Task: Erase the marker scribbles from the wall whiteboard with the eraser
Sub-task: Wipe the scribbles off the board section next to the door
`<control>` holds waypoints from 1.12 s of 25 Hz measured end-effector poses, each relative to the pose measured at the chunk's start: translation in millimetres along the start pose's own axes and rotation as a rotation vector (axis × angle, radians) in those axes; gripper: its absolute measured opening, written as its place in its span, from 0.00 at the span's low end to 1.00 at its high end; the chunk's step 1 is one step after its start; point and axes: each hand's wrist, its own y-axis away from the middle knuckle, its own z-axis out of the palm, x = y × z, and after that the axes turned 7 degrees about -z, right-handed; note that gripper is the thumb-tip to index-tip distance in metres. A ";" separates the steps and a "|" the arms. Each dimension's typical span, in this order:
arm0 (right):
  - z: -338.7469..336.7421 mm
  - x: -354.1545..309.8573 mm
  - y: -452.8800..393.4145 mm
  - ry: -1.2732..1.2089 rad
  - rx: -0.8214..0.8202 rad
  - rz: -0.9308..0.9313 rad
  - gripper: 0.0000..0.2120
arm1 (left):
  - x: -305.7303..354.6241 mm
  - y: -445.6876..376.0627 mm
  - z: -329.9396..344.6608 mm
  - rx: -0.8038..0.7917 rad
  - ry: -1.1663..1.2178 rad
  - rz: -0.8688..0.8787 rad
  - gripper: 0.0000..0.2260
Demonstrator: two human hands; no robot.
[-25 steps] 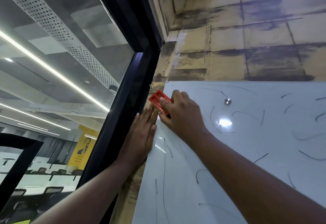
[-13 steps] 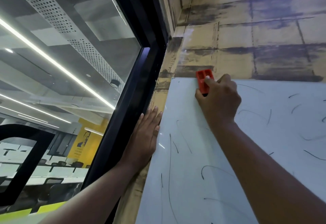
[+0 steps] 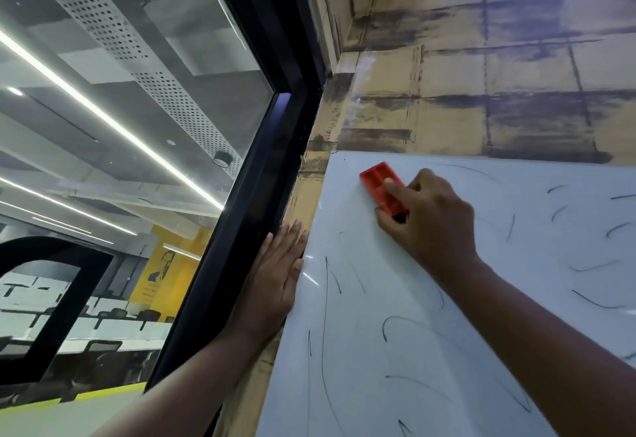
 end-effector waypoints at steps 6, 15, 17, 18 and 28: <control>3.8 -38.2 10.5 0.049 -0.011 0.138 0.20 | -1.6 12.8 -2.1 -0.011 -0.012 0.010 0.22; 0.5 -72.8 56.3 0.002 -0.094 -0.162 0.20 | 2.5 28.8 -3.7 -0.013 -0.023 0.004 0.24; -10.4 -47.1 52.7 0.015 -0.040 -0.028 0.17 | 0.2 33.3 -4.5 -0.015 -0.042 0.019 0.24; -15.9 -31.6 55.3 0.014 -0.007 0.060 0.17 | -1.1 37.1 -4.4 -0.015 -0.052 0.026 0.24; -13.3 -48.7 87.6 -0.055 0.044 0.215 0.21 | -1.5 52.8 -3.6 -0.022 -0.076 0.022 0.24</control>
